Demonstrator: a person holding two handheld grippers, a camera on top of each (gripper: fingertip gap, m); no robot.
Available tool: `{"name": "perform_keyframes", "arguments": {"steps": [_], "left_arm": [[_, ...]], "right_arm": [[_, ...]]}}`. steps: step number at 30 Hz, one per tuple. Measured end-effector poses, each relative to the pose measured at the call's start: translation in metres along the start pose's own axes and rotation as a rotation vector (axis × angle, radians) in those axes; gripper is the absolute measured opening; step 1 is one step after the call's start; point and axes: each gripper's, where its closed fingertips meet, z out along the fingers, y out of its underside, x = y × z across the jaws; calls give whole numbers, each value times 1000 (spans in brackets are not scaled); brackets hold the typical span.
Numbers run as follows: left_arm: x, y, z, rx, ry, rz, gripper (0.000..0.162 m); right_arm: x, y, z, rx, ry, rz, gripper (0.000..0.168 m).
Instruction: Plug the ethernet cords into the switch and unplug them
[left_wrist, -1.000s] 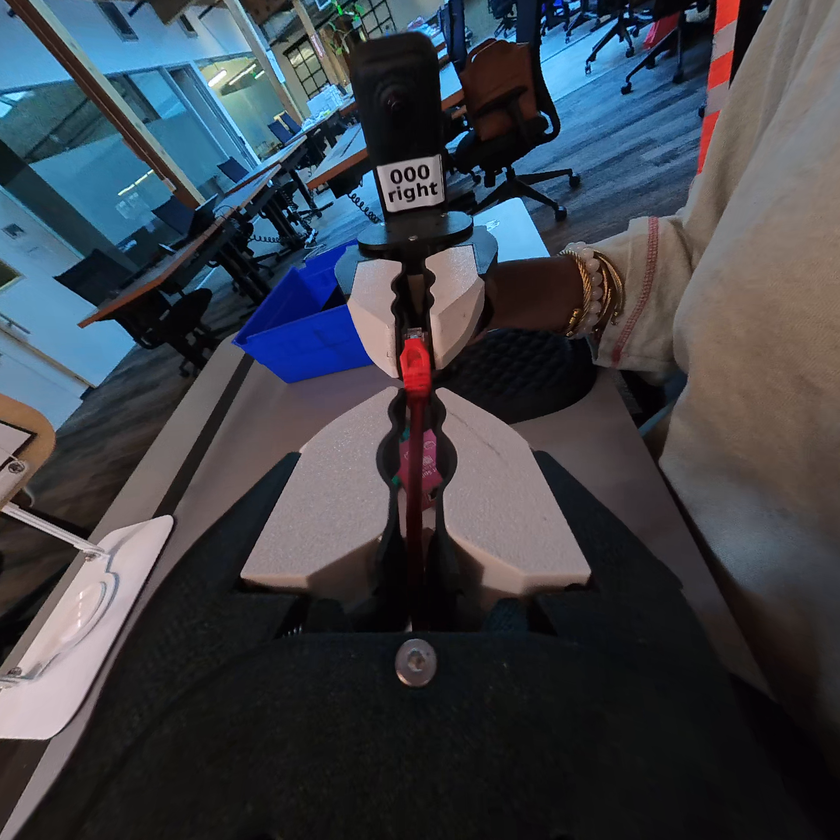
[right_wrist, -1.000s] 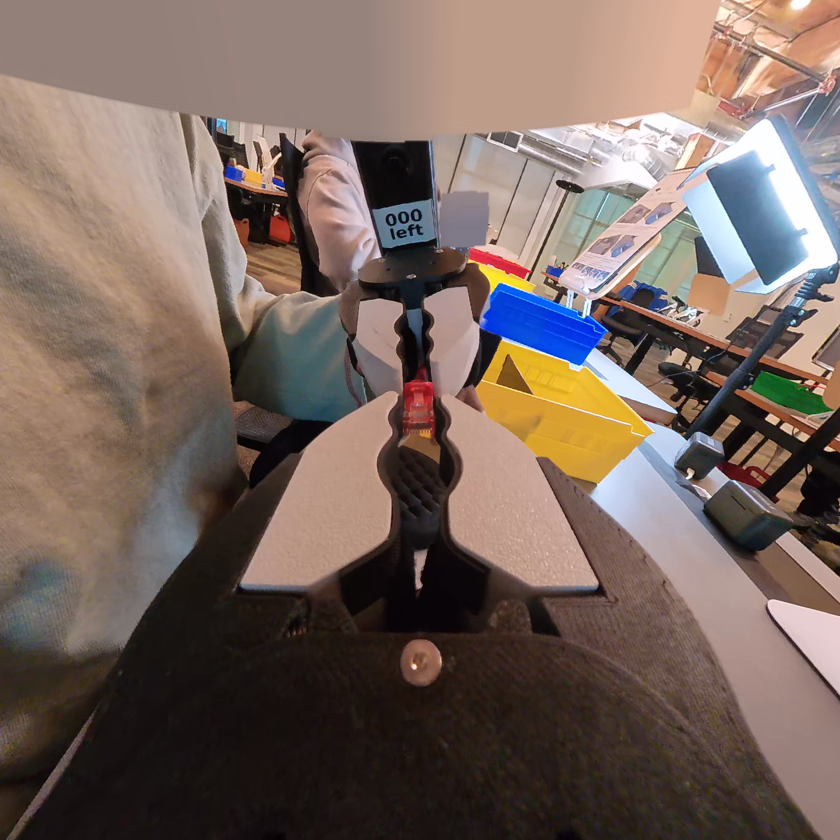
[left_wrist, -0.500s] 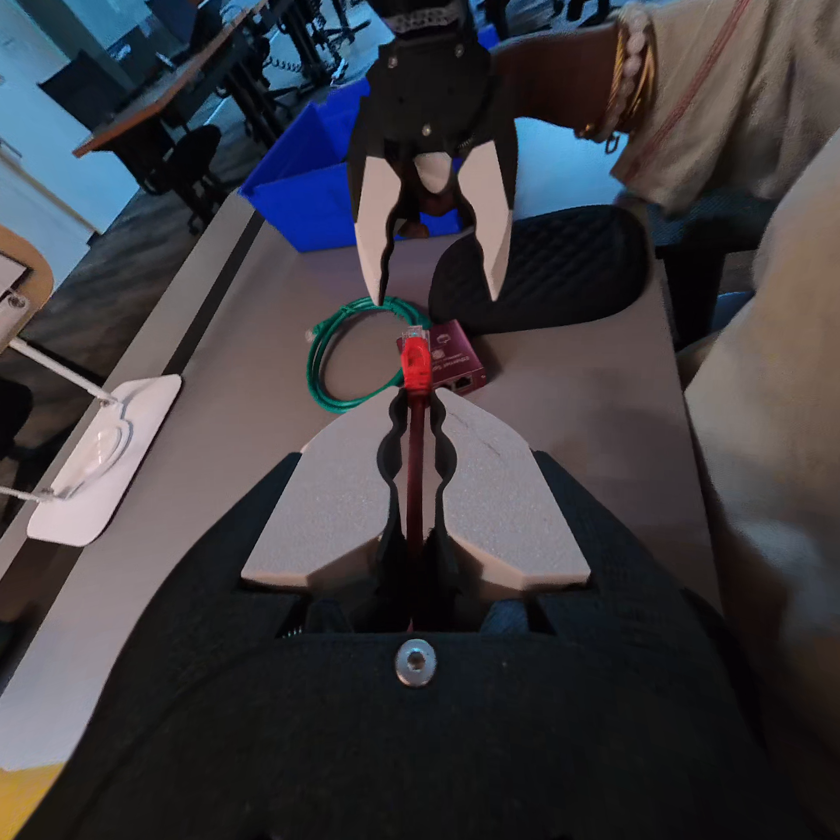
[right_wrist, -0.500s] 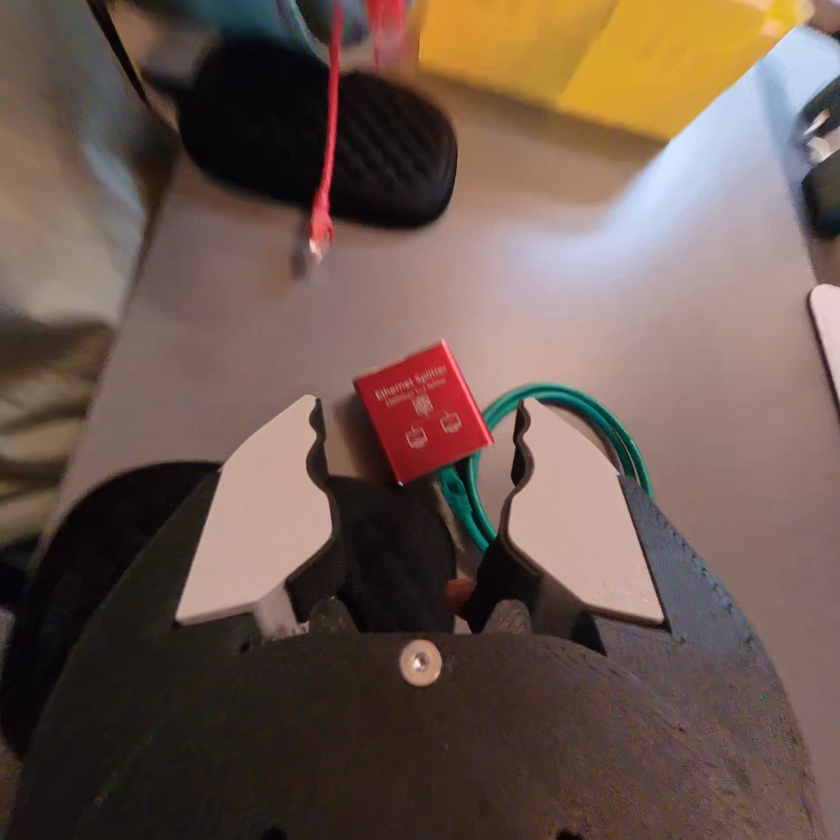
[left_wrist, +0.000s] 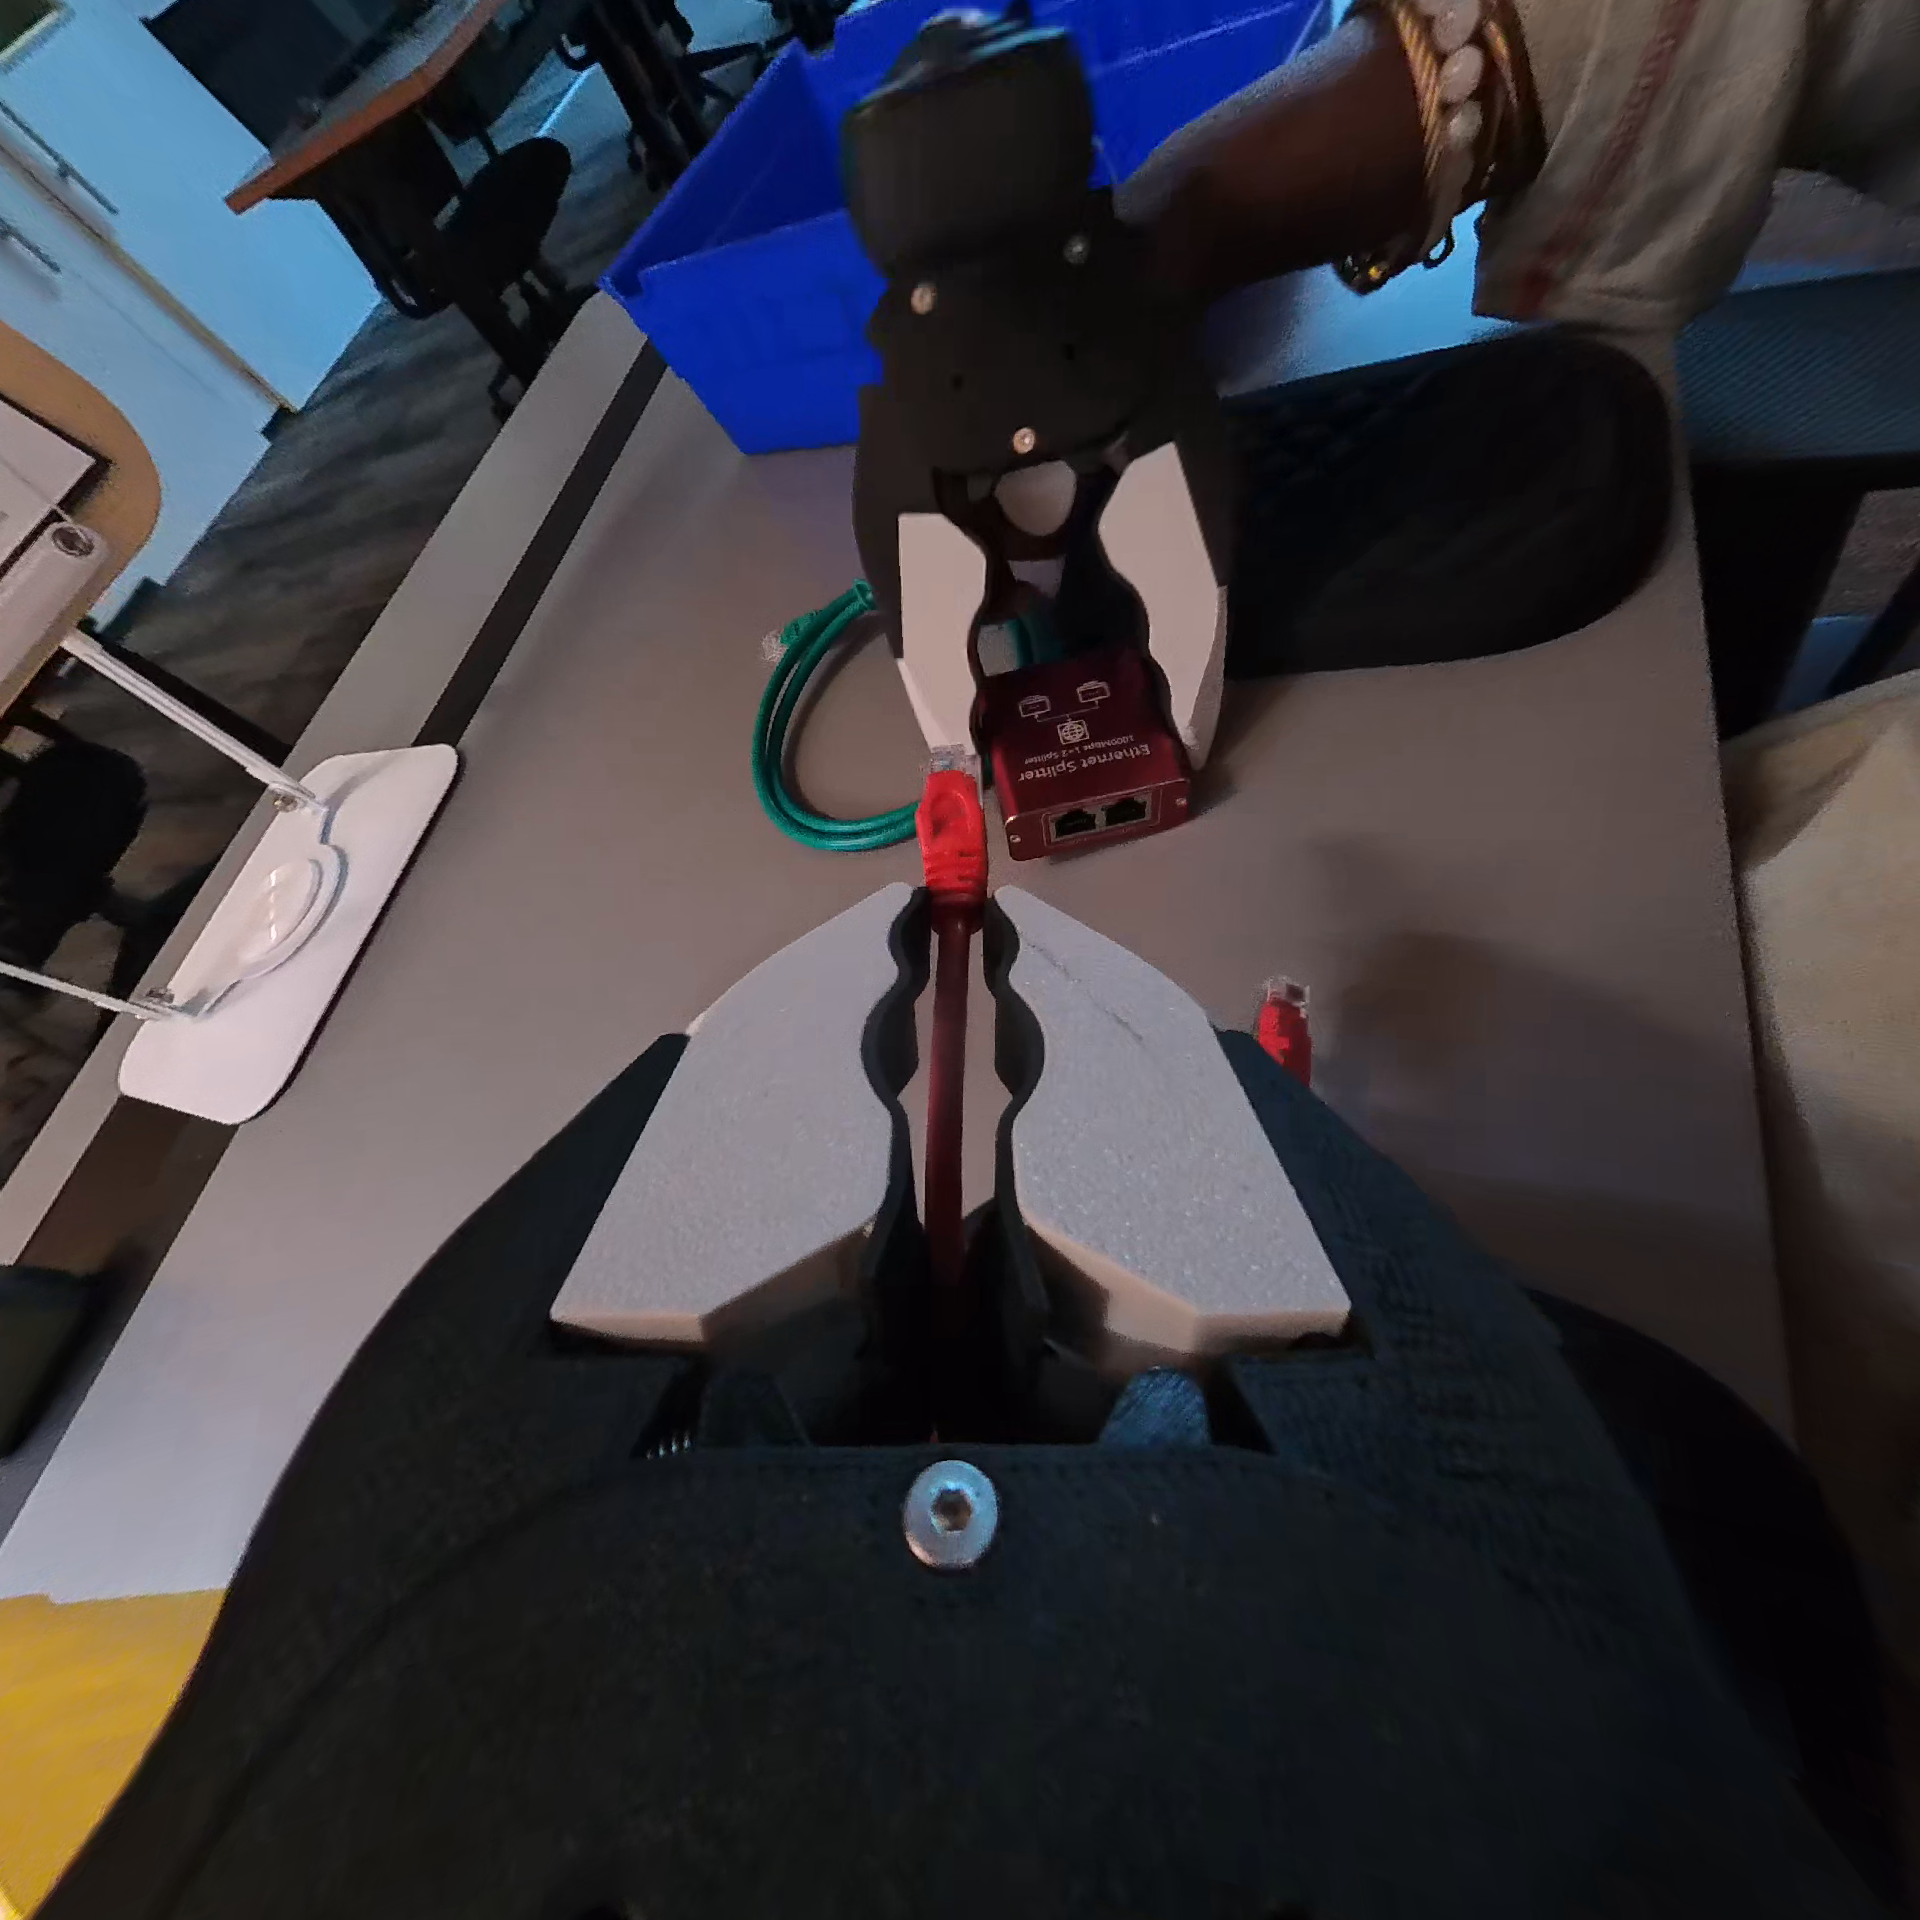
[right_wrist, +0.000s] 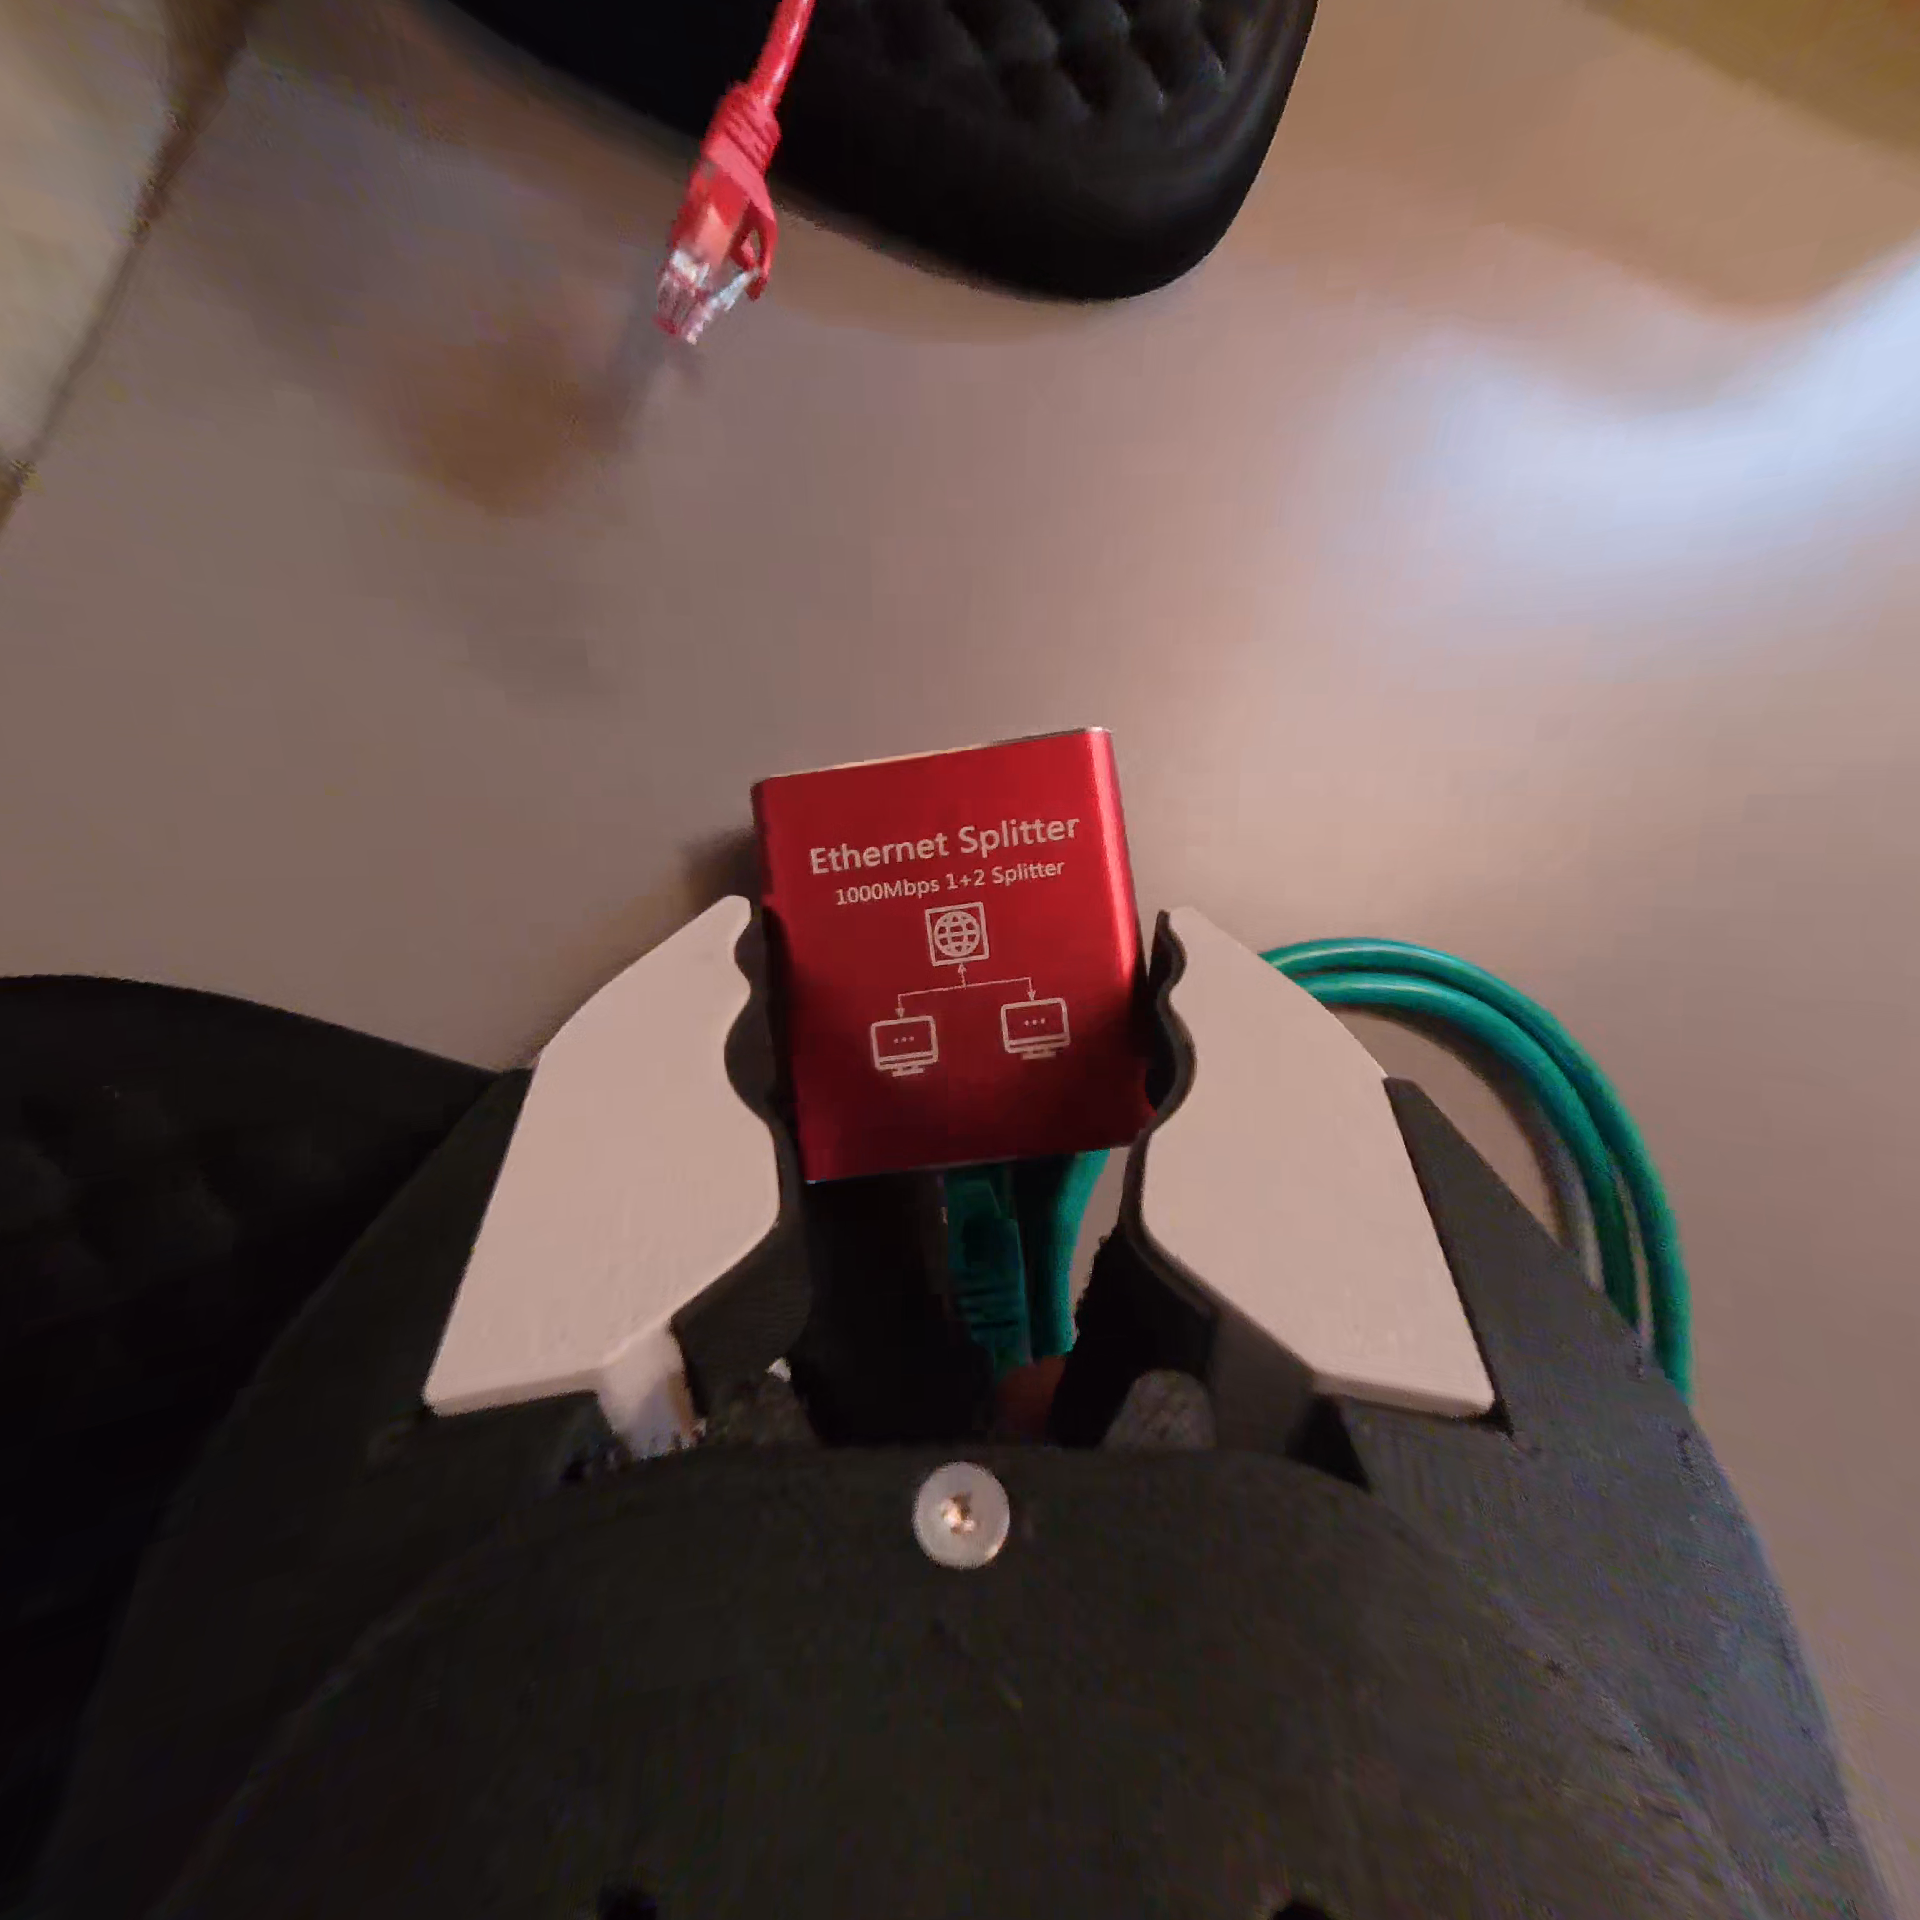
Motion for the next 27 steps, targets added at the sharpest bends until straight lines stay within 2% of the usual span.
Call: {"name": "perform_keyframes", "arguments": {"steps": [2, 6, 9, 13, 16, 21, 24, 27], "left_arm": [[1, -1, 1, 6, 0, 4, 9], [0, -1, -1, 18, -5, -3, 9], [2, -1, -3, 33, 1, -3, 9], [3, 0, -1, 28, -2, 18, 9], [5, -2, 1, 37, 1, 28, 9], [9, -4, 2, 32, 4, 52, 9], [9, -5, 2, 32, 3, 62, 10], [9, -5, 3, 33, 1, 59, 10]], "right_arm": [[-1, 1, 3, -2, -62, 68, 71], [-6, -1, -3, -40, -107, 78, 71], [-11, -8, -33, -61, -105, 127, 70], [-35, 5, -69, -252, -119, 209, 70], [-51, 30, -61, -360, -103, 239, 71], [-41, 34, -55, -253, 36, 272, 71], [-45, 34, -58, -249, 6, 281, 85], [-49, 41, -60, -353, -7, 251, 90]]}}
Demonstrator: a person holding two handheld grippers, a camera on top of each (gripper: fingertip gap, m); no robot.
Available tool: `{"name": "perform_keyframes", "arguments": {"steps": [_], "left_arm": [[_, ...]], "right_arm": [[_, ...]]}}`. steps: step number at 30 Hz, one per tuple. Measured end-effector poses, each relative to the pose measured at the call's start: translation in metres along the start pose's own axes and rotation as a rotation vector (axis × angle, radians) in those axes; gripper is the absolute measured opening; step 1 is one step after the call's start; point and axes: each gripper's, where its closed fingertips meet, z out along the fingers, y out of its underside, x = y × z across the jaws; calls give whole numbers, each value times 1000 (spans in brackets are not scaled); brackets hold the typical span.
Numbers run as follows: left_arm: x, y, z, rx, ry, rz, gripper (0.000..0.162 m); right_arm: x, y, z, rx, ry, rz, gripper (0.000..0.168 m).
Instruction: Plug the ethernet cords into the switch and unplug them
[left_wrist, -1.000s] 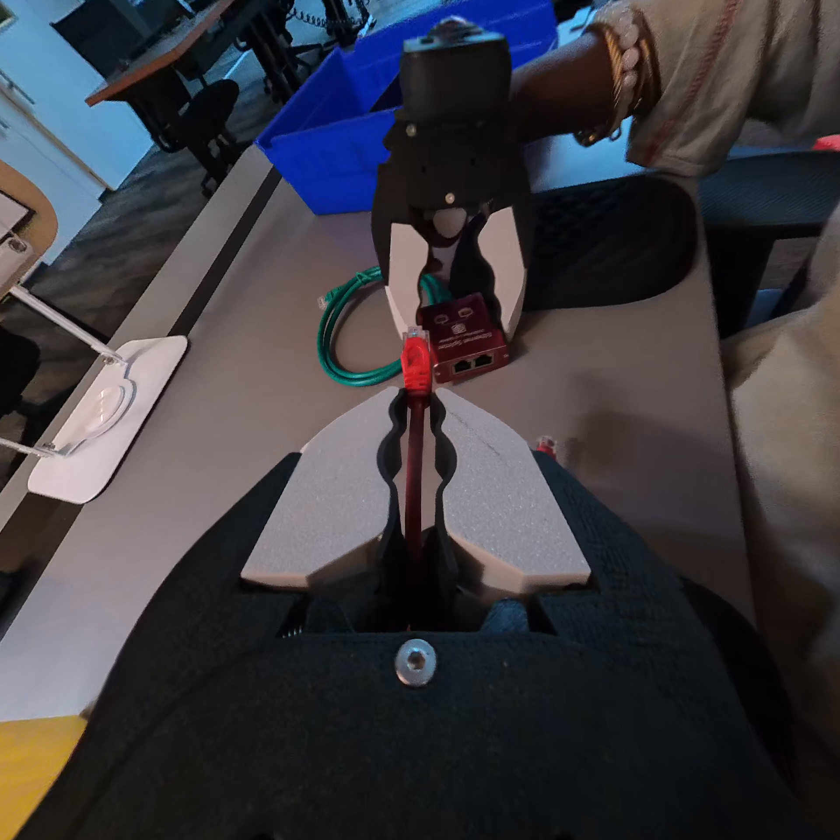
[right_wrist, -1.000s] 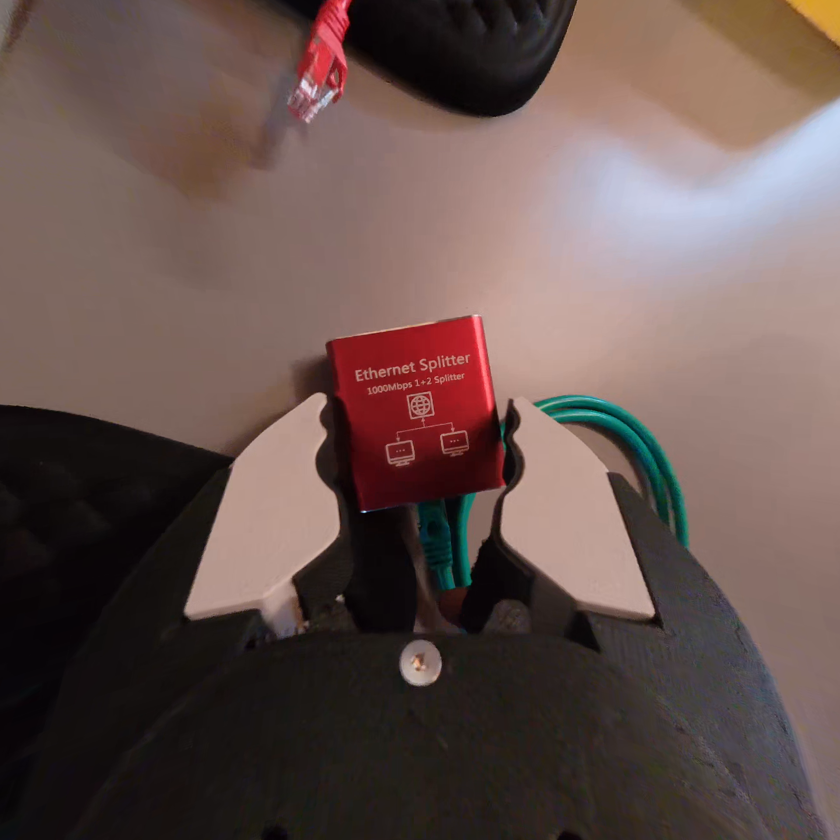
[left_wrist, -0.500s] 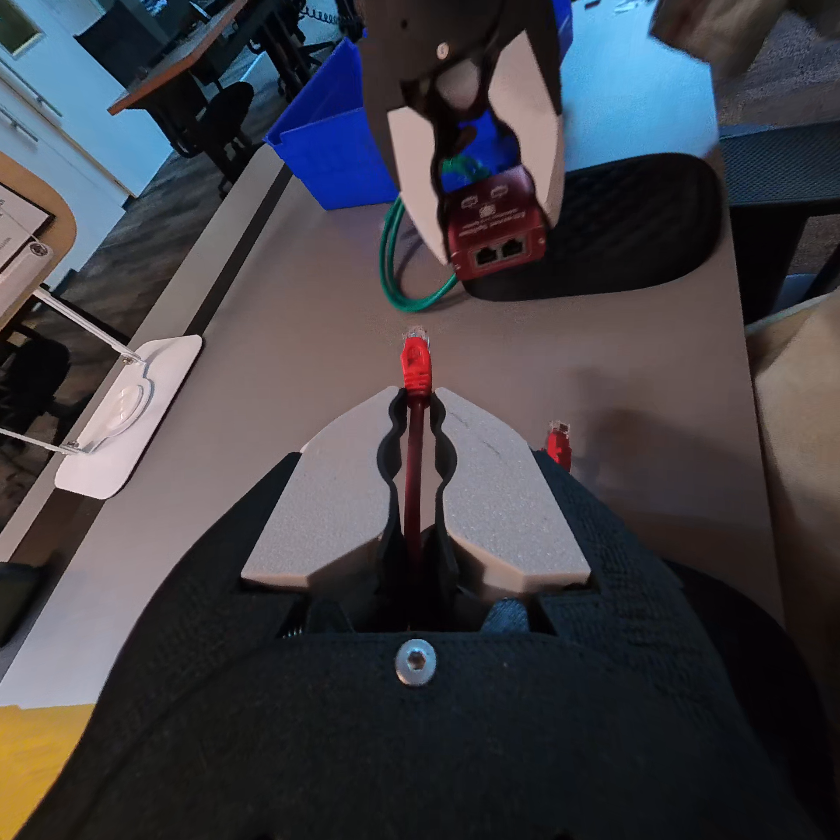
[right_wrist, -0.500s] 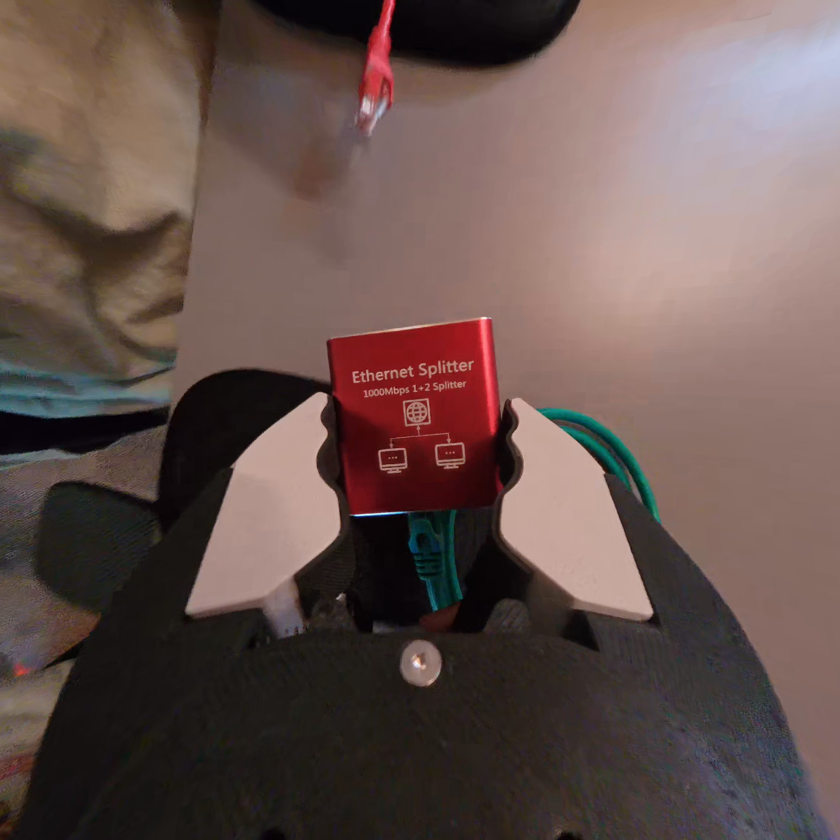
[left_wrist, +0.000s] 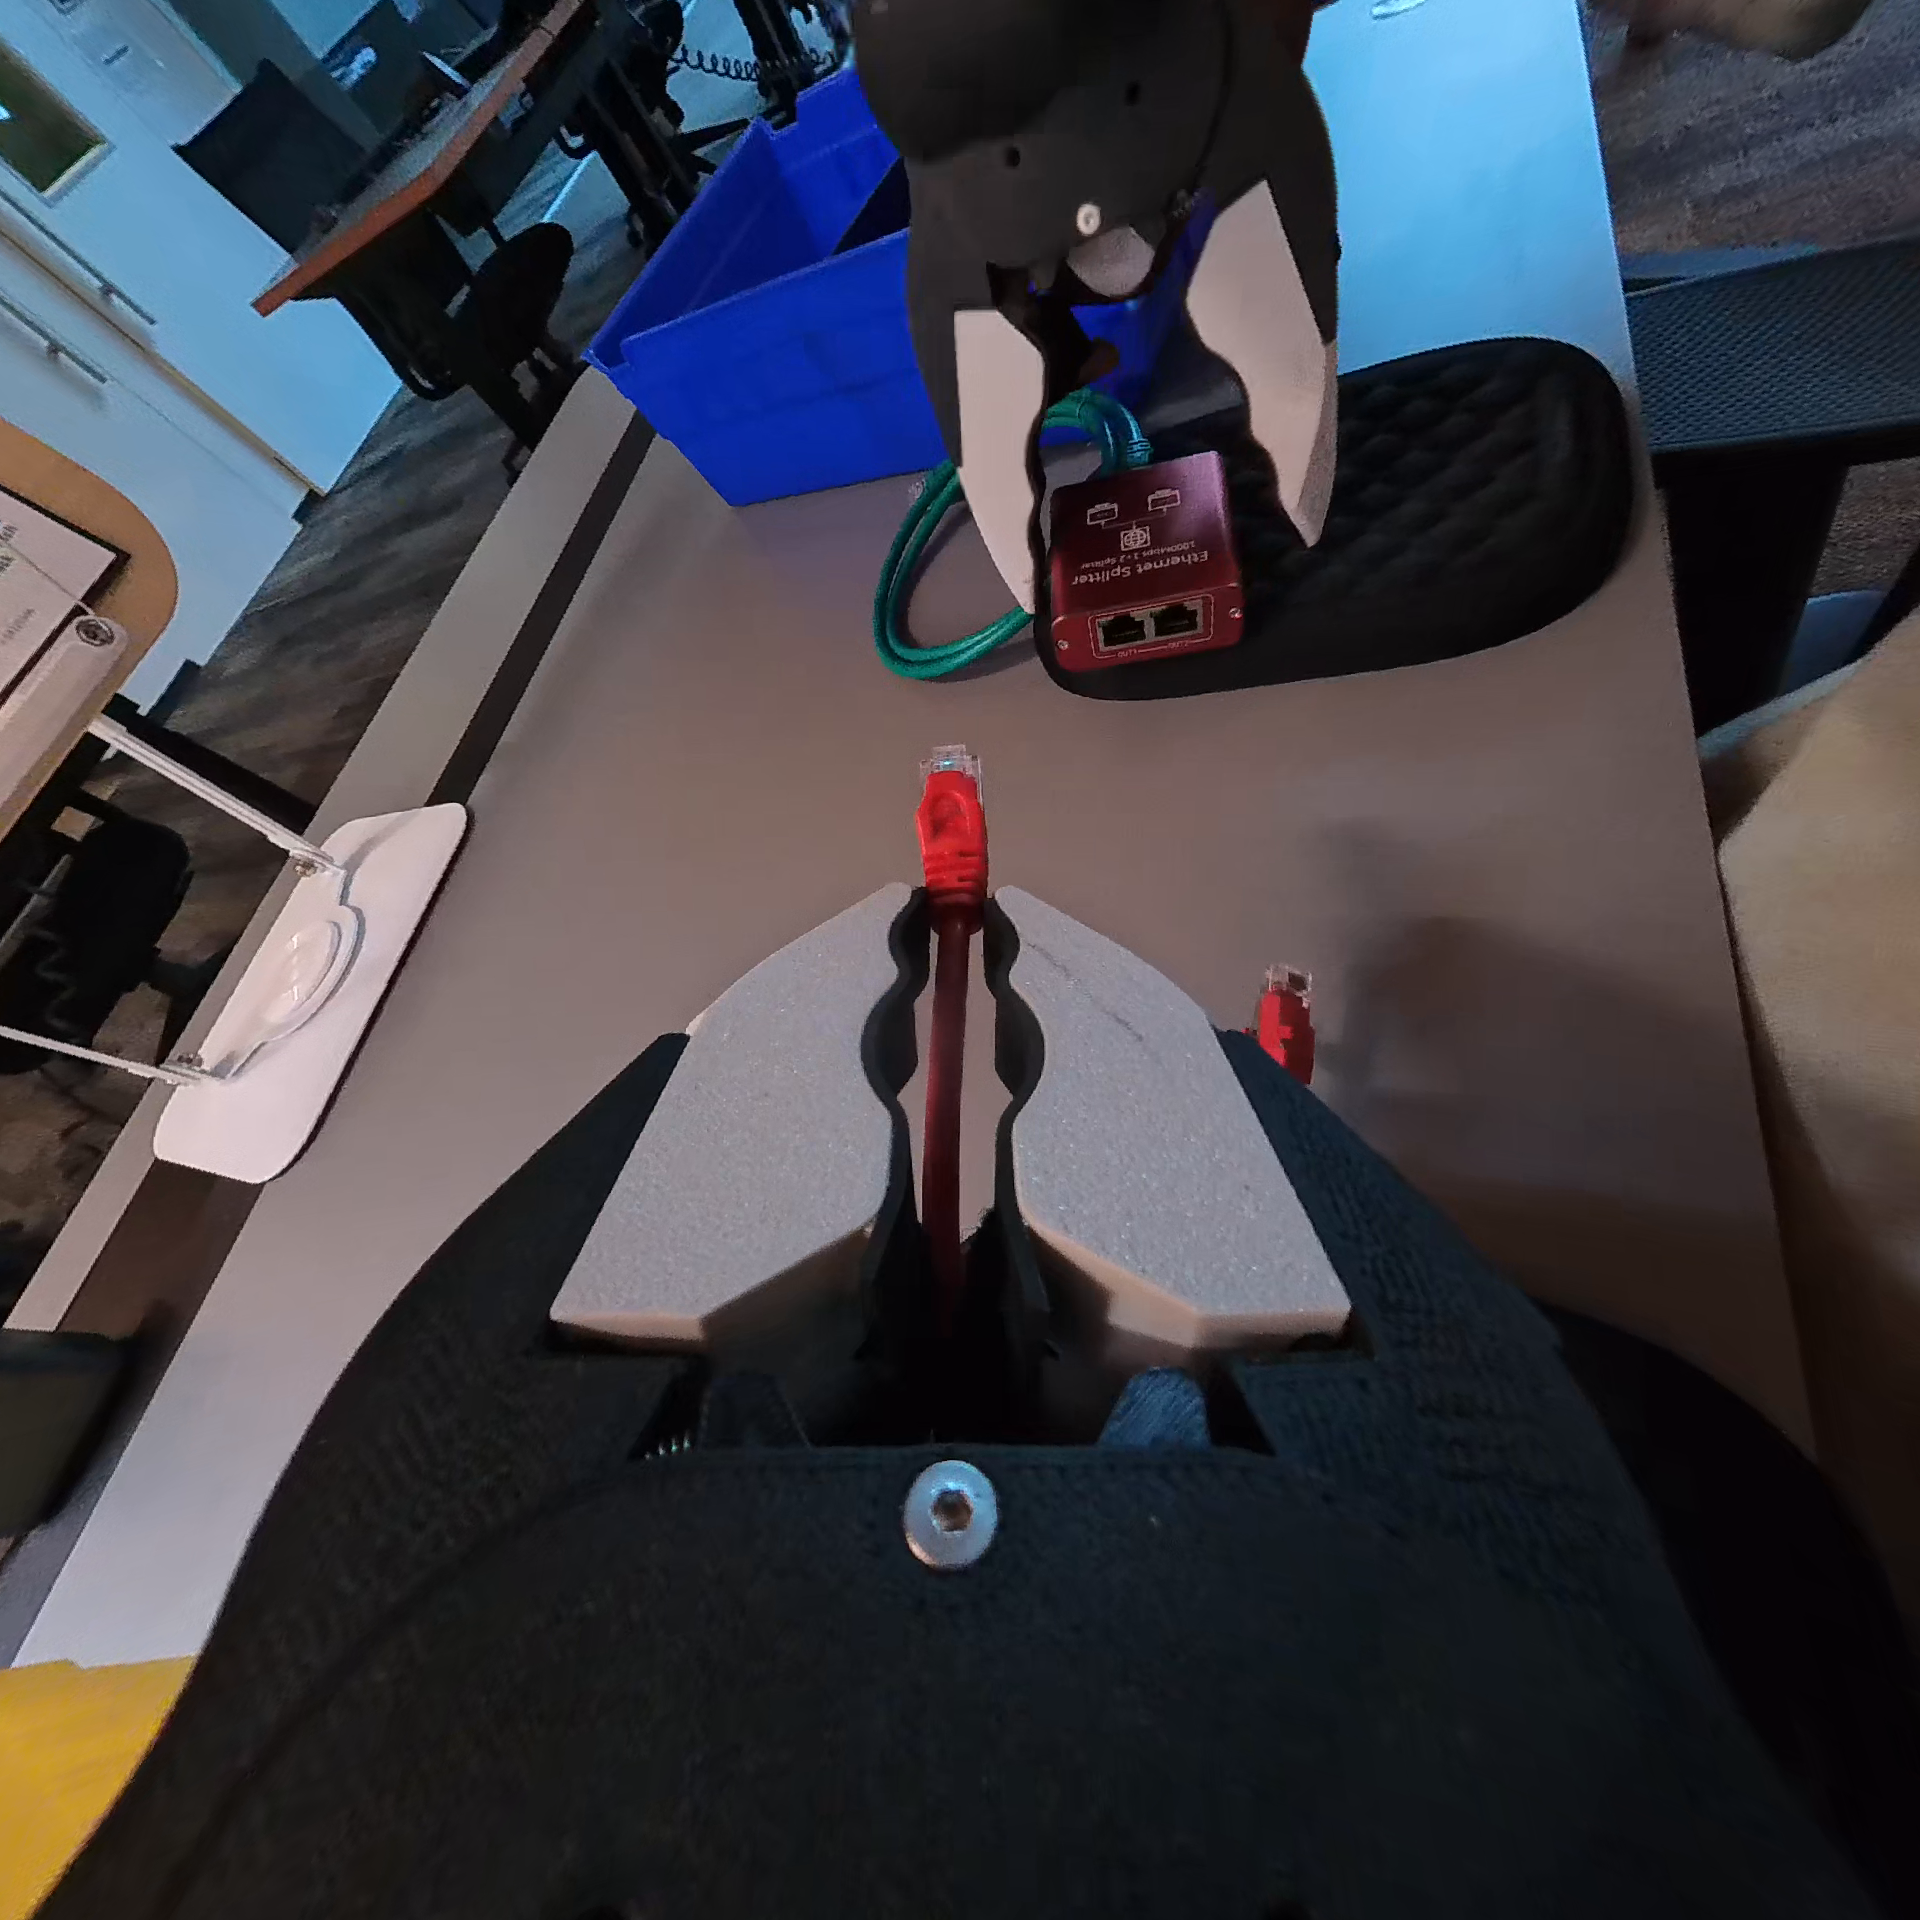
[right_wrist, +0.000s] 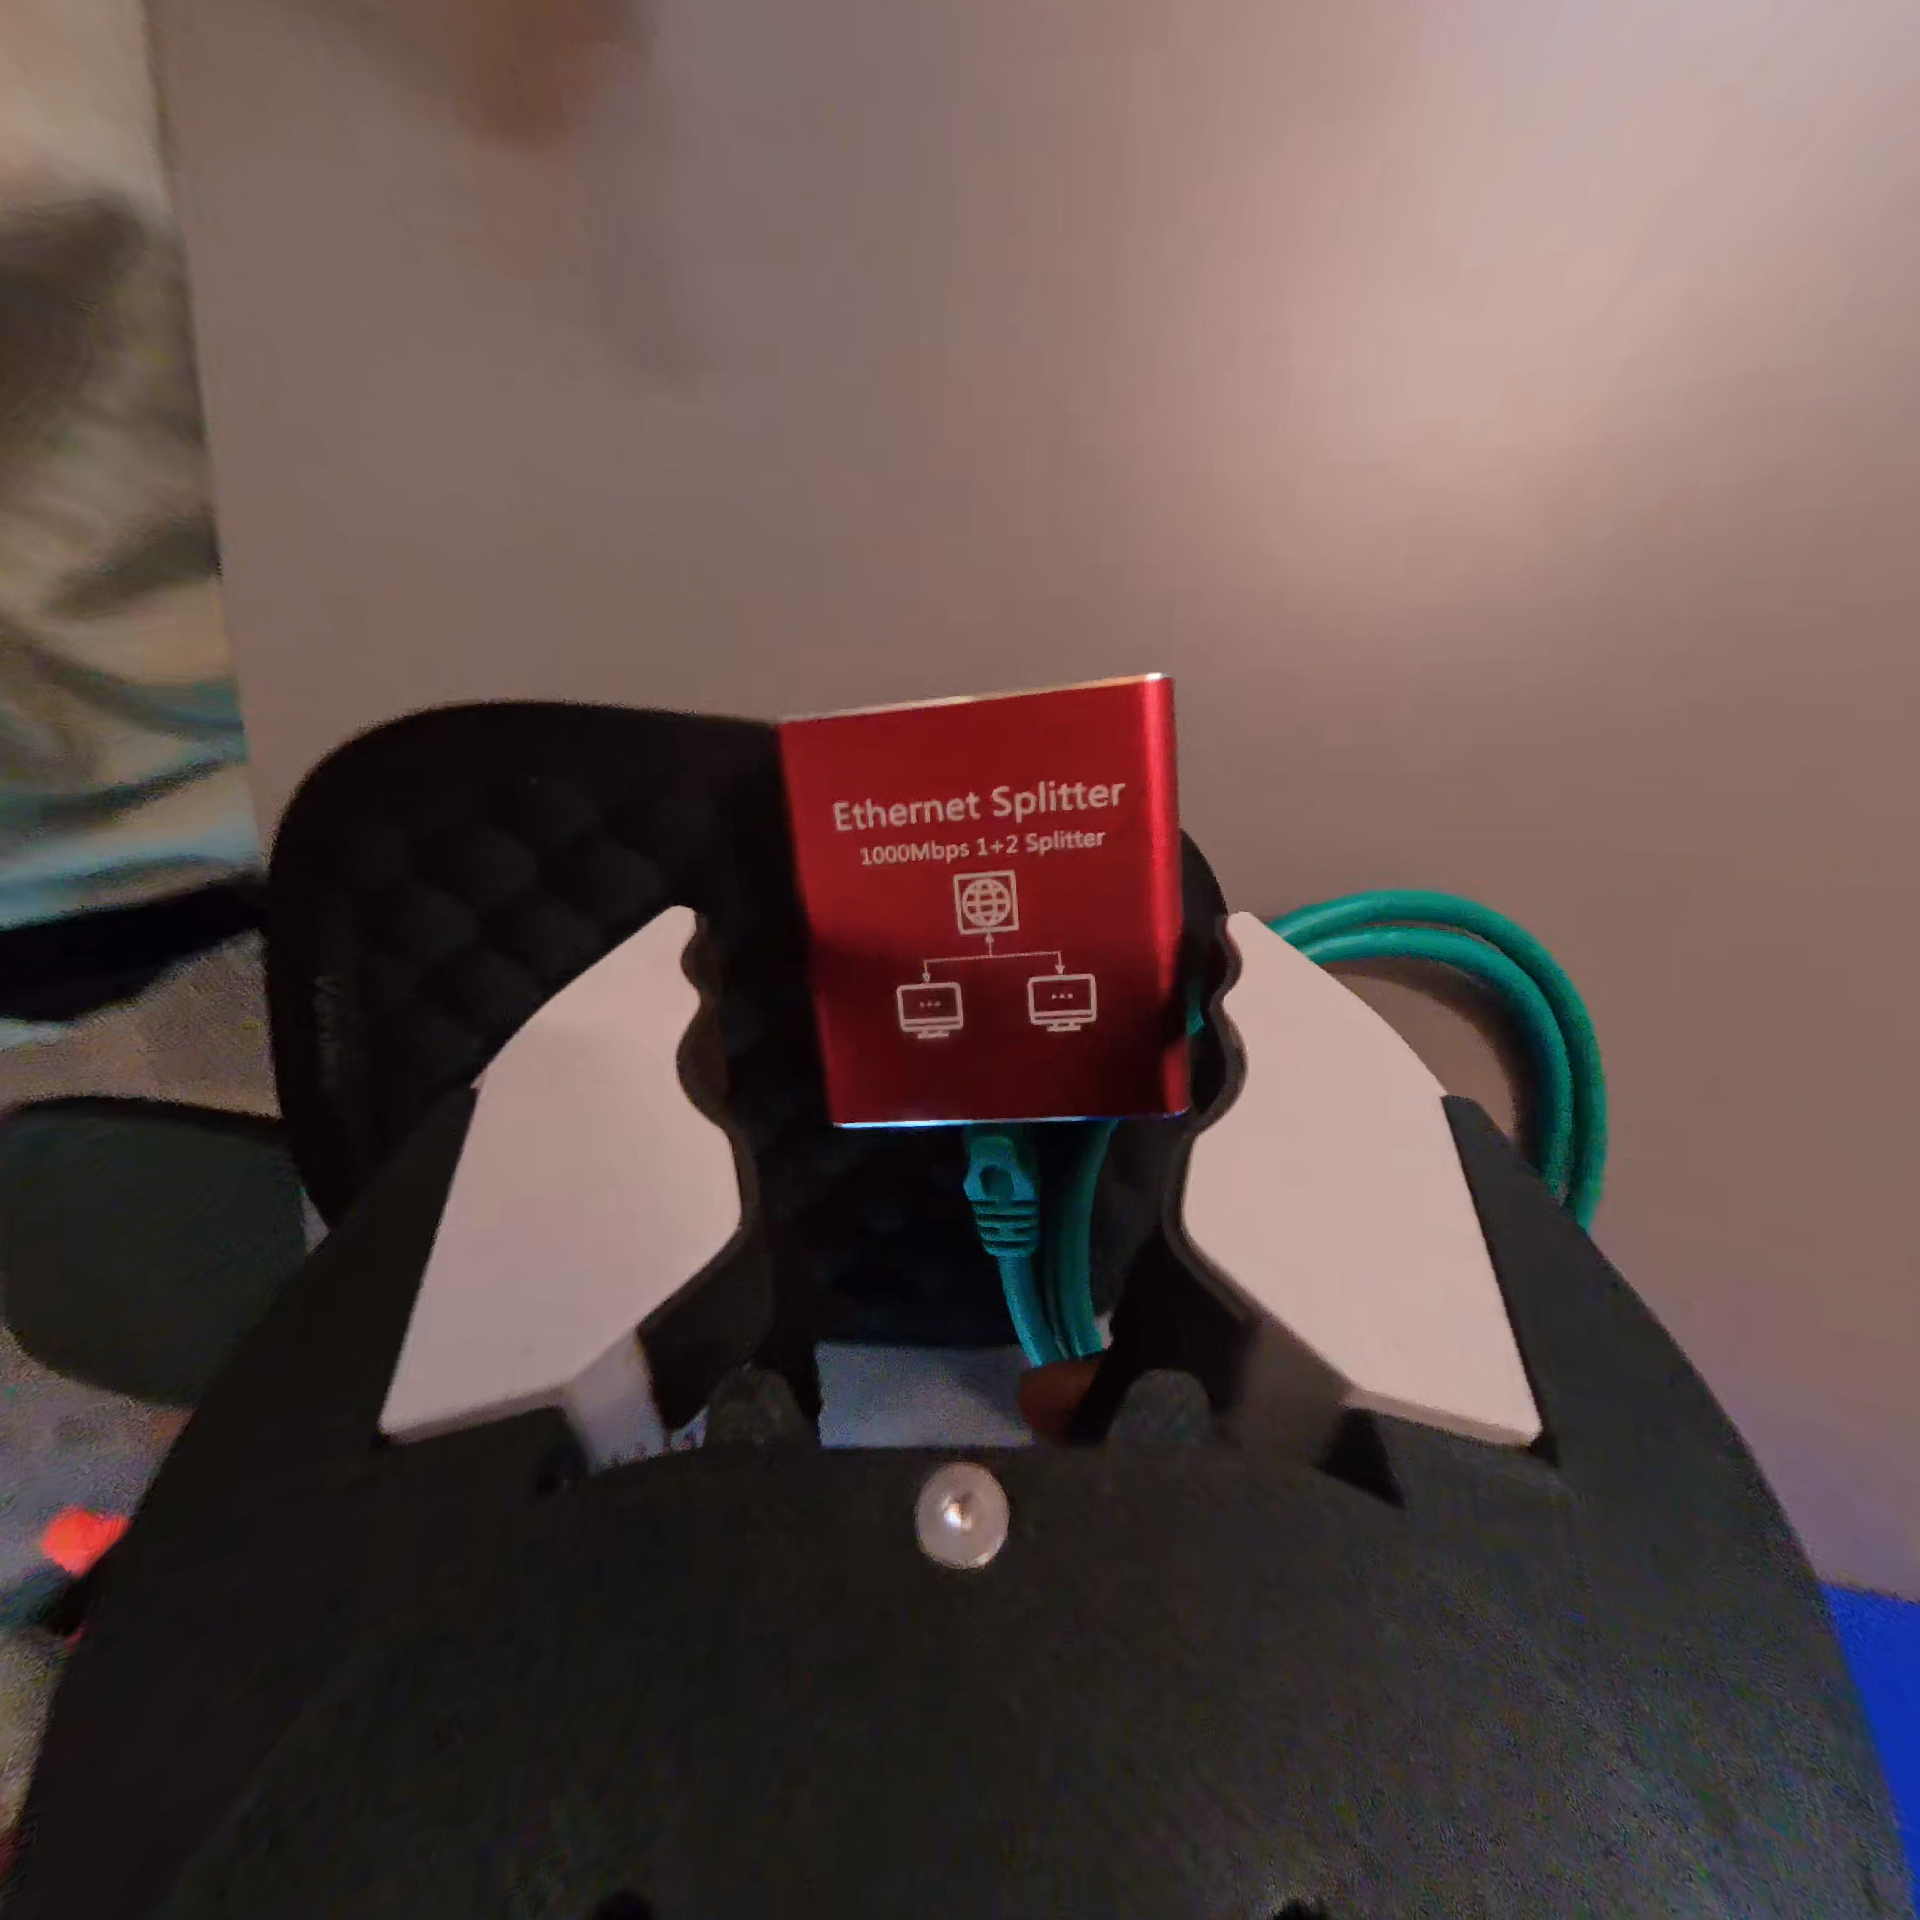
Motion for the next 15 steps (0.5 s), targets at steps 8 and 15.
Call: {"name": "perform_keyframes", "arguments": {"steps": [8, 15], "left_arm": [[2, 0, 4, 7, 10, -5, 10], [3, 4, 14, -2, 7, -6, 10]], "right_arm": [[0, 5, 13, -149, 2, -41, 82], [0, 4, 12, -70, 25, -38, 74]]}}
